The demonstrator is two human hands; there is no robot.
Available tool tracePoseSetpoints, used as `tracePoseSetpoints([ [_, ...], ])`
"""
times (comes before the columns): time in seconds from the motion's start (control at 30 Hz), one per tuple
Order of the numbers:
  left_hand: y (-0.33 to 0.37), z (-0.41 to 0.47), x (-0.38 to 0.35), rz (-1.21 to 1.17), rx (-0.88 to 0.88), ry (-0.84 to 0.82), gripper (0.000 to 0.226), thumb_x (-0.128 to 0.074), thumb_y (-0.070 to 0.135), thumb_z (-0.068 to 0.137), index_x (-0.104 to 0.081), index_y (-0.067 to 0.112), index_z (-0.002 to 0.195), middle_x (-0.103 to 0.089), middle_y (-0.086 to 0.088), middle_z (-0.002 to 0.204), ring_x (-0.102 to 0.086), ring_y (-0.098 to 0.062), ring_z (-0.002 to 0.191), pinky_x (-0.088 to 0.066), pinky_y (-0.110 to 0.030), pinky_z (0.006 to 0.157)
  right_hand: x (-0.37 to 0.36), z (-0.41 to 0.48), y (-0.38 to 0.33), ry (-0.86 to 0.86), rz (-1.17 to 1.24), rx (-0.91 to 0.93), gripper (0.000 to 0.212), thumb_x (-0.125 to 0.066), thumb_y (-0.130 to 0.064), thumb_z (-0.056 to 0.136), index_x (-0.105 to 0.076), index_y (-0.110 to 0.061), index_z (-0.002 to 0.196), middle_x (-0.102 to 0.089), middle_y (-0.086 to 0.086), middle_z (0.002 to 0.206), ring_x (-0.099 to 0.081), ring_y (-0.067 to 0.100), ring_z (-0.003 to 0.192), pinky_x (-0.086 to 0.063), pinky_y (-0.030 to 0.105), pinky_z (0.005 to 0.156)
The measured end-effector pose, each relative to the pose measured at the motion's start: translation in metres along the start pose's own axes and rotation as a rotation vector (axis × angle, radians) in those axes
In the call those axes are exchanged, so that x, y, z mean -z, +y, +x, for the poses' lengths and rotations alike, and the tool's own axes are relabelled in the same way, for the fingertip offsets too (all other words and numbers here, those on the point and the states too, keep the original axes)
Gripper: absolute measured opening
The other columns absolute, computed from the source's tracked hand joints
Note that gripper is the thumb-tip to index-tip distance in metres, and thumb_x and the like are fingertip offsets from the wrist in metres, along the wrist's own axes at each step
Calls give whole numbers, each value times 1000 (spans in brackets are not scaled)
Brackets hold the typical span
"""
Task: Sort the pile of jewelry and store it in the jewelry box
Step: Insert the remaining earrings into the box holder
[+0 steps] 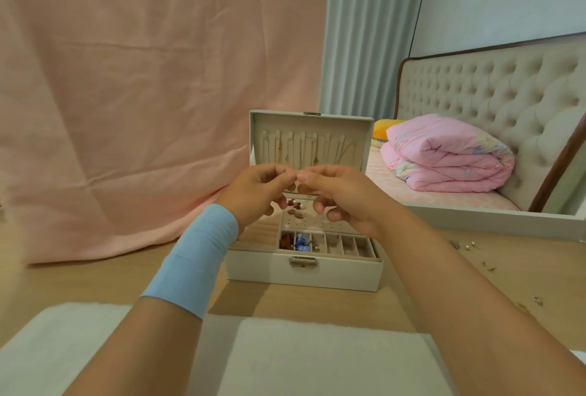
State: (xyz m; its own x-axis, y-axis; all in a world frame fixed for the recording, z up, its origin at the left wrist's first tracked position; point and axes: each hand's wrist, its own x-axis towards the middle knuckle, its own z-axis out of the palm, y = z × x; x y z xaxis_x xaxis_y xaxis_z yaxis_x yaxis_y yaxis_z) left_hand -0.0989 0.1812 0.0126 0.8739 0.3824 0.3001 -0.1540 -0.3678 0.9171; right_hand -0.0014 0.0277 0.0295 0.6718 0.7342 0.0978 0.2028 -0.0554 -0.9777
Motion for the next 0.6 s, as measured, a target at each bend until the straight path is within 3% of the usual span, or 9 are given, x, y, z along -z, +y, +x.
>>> tracePoseSetpoints([
  [0.2, -3, 4, 2, -42, 74, 74, 20, -57, 37, 97, -69, 22, 93, -65, 9, 84, -57, -7, 61, -45, -24, 59, -14, 14, 2, 155, -209, 356, 13, -76, -17, 89, -77, -17, 102, -77, -4, 87, -67, 18, 56, -48, 24, 45],
  [0.33, -7, 6, 1, -36, 104, 100, 20, -56, 37, 98, -70, 22, 99, -66, 10, 85, -57, -7, 61, -47, -24, 60, -13, 17, 7, 155, -279, 375, 23, -80, -13, 85, -78, -17, 107, -76, -8, 85, -65, 13, 55, -47, 16, 48],
  [0.43, -10, 8, -2, -23, 110, 86, 19, -58, 39, 96, -71, 25, 98, -68, 12, 86, -59, -6, 62, -49, -27, 63, -8, 20, 11, 199, -304, 363, 15, -78, -15, 88, -80, -18, 102, -74, -13, 72, -63, 11, 52, -44, 10, 49],
  [0.6, -18, 11, -6, 39, 118, 130, 18, -62, 39, 94, -71, 24, 94, -72, 11, 87, -63, -6, 60, -52, -25, 61, 1, 24, 22, 254, -474, 332, 9, -76, -23, 90, -80, -26, 97, -74, -16, 80, -61, -2, 55, -52, 17, 64],
])
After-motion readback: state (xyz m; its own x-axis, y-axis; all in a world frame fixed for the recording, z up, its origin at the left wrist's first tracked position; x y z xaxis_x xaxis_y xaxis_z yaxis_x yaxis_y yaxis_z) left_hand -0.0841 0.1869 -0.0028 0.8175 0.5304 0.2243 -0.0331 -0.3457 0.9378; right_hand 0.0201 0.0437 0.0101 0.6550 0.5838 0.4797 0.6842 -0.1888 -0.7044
